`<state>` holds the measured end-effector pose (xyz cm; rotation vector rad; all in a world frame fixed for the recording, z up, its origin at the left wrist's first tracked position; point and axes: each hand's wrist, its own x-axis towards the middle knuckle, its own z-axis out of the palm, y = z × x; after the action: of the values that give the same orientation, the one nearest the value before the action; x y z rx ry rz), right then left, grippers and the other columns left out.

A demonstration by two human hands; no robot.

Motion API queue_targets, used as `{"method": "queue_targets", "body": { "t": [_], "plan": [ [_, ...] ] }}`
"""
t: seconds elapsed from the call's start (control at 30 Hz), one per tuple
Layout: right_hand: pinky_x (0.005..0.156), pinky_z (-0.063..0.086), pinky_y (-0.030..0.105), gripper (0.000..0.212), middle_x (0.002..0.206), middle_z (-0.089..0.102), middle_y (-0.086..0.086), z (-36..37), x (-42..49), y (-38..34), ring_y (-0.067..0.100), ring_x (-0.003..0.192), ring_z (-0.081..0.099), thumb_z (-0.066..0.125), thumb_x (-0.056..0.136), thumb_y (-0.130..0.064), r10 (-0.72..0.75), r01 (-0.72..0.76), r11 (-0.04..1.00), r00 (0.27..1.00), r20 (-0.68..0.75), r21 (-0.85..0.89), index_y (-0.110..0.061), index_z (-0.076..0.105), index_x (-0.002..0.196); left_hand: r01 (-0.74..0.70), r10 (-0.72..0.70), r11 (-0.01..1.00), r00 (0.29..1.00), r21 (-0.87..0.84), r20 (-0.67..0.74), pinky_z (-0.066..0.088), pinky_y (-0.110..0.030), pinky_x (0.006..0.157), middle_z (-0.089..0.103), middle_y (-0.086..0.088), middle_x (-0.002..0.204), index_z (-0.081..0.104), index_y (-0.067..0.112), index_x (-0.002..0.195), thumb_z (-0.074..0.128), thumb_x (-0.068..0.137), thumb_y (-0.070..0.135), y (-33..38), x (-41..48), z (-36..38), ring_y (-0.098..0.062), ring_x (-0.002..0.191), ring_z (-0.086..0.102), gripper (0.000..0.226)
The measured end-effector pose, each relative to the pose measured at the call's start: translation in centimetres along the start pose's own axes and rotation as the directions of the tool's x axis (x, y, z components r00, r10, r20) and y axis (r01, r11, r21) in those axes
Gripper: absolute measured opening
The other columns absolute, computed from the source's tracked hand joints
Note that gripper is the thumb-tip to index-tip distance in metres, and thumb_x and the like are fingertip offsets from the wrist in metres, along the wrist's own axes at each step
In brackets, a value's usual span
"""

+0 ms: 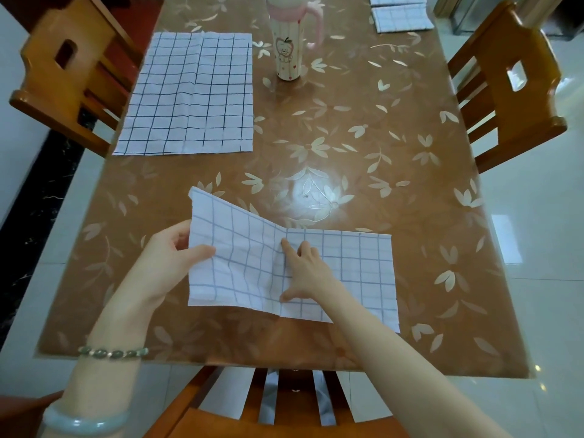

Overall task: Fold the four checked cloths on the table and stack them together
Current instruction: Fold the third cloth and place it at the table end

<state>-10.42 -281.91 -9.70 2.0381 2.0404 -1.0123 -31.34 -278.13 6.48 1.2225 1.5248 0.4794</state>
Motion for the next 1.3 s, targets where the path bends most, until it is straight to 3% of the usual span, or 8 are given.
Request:
{"method": "queue_targets", "body": {
  "t": [0.37,0.47,0.57,0.7,0.87,1.07,1.23,1.3],
  "plan": [
    [0.093,0.043,0.045,0.129,0.129,0.028,0.013,0.0,0.0,0.4,0.033,0.117,0.036,0.081,0.056,-0.053,0.043,-0.043,0.997,0.999,0.000,-0.064,-0.027,-0.003,0.149,-0.080,0.077,0.997,0.987,0.013,0.143,0.055,-0.040,0.088,0.072,0.008,0.098,0.065,0.031,0.107,0.066,0.084,0.007,2.9,-0.9,5.9,-0.013,0.094,0.067,0.033],
    [0.095,0.043,0.037,0.113,0.121,0.029,0.004,-0.2,-0.8,1.9,0.025,0.112,0.039,0.079,0.063,-0.043,0.039,-0.031,0.977,0.999,-0.035,0.212,-0.025,0.010,0.150,-0.096,0.091,0.995,0.984,0.026,0.156,0.054,-0.046,0.088,0.071,0.003,0.098,0.063,0.033,0.098,0.065,0.085,0.009,3.7,-0.9,7.7,-0.018,0.093,0.067,0.027],
    [0.100,0.039,0.029,0.078,0.128,0.032,0.001,-0.9,-3.2,5.5,0.018,0.115,0.041,0.072,0.076,-0.021,0.168,-0.078,0.881,0.973,-0.155,0.466,-0.023,0.034,0.145,-0.115,0.111,0.993,0.977,0.016,0.181,0.054,-0.050,0.086,0.069,-0.009,0.103,0.061,0.033,0.093,0.062,0.085,0.010,4.3,-0.9,9.6,-0.027,0.095,0.066,0.024],
    [0.092,0.035,0.027,0.050,0.125,0.044,0.010,-1.2,-7.2,10.7,0.026,0.116,0.038,0.067,0.080,-0.009,0.362,-0.209,0.909,0.826,-0.433,0.361,-0.011,0.056,0.129,-0.121,0.110,0.992,0.961,0.031,0.254,0.056,-0.042,0.080,0.067,-0.014,0.099,0.052,0.030,0.130,0.059,0.085,0.011,4.3,-0.8,13.2,-0.025,0.087,0.066,0.049],
    [0.092,0.038,0.031,0.058,0.112,0.043,0.006,-1.3,-8.7,13.4,0.023,0.109,0.039,0.075,0.076,-0.023,0.504,-0.336,0.821,0.806,-0.310,0.461,-0.011,0.054,0.129,-0.173,0.107,0.961,0.953,0.215,0.285,0.035,-0.020,0.052,0.045,0.006,0.069,0.034,0.027,0.146,0.055,0.086,0.015,2.6,-0.2,19.5,-0.009,0.061,0.047,0.065],
    [0.080,0.039,0.024,0.041,0.100,0.053,0.003,-1.8,-8.8,14.2,0.016,0.093,0.053,0.063,0.084,-0.017,0.534,-0.252,0.704,0.804,-0.261,0.664,-0.016,0.060,0.125,-0.149,0.019,0.903,0.951,0.404,0.309,0.047,-0.036,0.083,0.061,-0.016,0.116,0.018,0.007,0.150,0.051,0.088,0.013,0.0,1.1,26.1,-0.030,0.107,0.057,0.070],
    [0.085,0.046,0.031,0.025,0.104,0.061,-0.005,-1.9,-8.9,15.2,0.012,0.098,0.056,0.052,0.092,-0.024,0.590,-0.233,0.580,0.781,-0.205,0.781,-0.018,0.070,0.109,-0.116,-0.030,0.884,0.953,0.453,0.302,0.043,-0.030,0.083,0.045,-0.016,0.140,0.013,0.002,0.150,0.050,0.094,0.016,-1.1,2.2,28.9,-0.030,0.121,0.050,0.069],
    [0.072,0.044,0.032,0.028,0.086,0.062,-0.006,-1.9,-8.7,15.3,0.011,0.083,0.054,0.051,0.092,-0.034,0.594,-0.221,0.538,0.784,-0.181,0.813,-0.018,0.073,0.089,-0.116,-0.034,0.879,0.952,0.462,0.303,0.044,-0.032,0.088,0.043,-0.015,0.142,0.010,0.003,0.151,0.051,0.095,0.018,-1.6,2.6,29.6,-0.030,0.124,0.049,0.072]
  ]
}}
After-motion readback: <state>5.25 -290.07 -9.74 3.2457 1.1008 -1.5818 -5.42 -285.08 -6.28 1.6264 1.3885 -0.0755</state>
